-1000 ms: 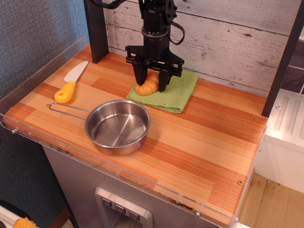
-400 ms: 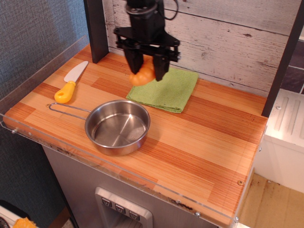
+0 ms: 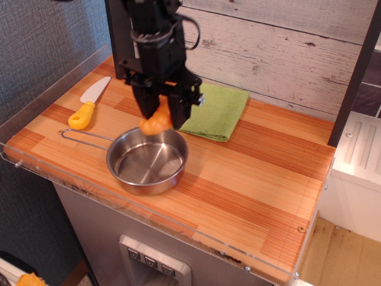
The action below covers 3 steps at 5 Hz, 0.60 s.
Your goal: Place the prawn in the pan.
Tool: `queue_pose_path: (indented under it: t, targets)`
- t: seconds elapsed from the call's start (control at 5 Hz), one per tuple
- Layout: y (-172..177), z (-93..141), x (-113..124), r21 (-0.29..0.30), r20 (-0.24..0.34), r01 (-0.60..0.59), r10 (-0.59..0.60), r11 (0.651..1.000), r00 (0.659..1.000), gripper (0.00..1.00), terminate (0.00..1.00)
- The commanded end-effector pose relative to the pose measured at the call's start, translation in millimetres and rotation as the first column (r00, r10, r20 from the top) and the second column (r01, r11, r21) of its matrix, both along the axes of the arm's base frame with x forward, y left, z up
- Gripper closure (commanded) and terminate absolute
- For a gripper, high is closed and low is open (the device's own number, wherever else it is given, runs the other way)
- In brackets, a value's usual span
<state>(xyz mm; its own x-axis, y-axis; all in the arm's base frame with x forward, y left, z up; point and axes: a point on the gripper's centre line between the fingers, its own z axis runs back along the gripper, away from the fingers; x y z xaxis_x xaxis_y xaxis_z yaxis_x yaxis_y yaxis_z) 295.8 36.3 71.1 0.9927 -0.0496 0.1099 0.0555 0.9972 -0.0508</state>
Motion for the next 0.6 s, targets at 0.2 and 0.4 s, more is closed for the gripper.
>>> queue_pose_path:
  t: [0.2, 0.4]
  targets:
    - [13.4, -17.1, -27.9, 0.093, -0.028, 0.028, -0.026, 0.995, 0.999, 1.00, 0.00]
    - [18.8, -22.0, -33.2, 0.101, -0.031, 0.024, -0.021, 0.995, 0.999, 1.00, 0.00]
